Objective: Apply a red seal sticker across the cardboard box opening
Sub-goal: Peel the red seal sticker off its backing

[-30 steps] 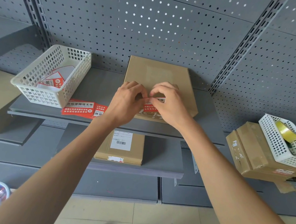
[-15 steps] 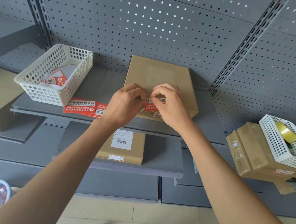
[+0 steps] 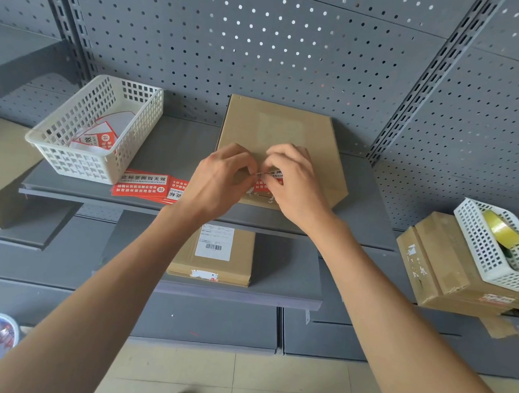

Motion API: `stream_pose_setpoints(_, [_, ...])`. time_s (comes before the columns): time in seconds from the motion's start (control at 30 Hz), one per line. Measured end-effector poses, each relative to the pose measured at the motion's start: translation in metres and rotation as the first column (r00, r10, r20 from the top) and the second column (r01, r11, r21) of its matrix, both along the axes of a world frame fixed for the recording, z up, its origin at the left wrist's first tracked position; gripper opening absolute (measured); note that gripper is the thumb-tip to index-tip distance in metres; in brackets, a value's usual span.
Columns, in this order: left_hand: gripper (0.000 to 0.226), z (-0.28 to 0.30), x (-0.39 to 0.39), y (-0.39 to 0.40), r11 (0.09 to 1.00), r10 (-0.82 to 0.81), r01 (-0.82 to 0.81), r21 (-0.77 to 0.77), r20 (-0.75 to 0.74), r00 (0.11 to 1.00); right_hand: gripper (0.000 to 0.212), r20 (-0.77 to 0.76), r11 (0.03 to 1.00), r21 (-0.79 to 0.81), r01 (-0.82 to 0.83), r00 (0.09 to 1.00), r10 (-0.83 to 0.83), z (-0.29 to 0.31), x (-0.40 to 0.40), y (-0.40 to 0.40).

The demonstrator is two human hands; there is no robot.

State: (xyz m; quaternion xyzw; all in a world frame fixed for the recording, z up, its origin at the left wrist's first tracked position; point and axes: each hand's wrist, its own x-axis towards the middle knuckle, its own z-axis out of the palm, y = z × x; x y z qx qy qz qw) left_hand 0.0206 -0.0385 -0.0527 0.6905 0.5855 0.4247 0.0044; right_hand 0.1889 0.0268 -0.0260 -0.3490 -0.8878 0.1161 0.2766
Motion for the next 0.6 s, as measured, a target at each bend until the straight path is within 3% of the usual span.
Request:
stream_pose_setpoints(0.23, [0.026,-0.001,0.003,0.002,0.998,0.043,-0.042,-0.040,0.022,0.999,0.007,-0.035,1.000,0.000,-0.017,0.999,0.017,-0.004,0.004,0.001])
stream_pose_setpoints(0.4, [0.013,-0.008,0.003,0.006,1.000,0.023,-0.024,0.000,-0.076,0.997,0.009,-0.041,1.000,0.004,-0.028,0.999,0.028,-0.002,0.006,-0.001])
stream_pose_setpoints(0.6, [0.011,-0.010,0.000,0.009,1.000,0.014,-0.014,-0.001,-0.059,0.998,0.009,-0.041,0.999,-0.021,-0.024,0.999,0.023,0.000,0.006,-0.003])
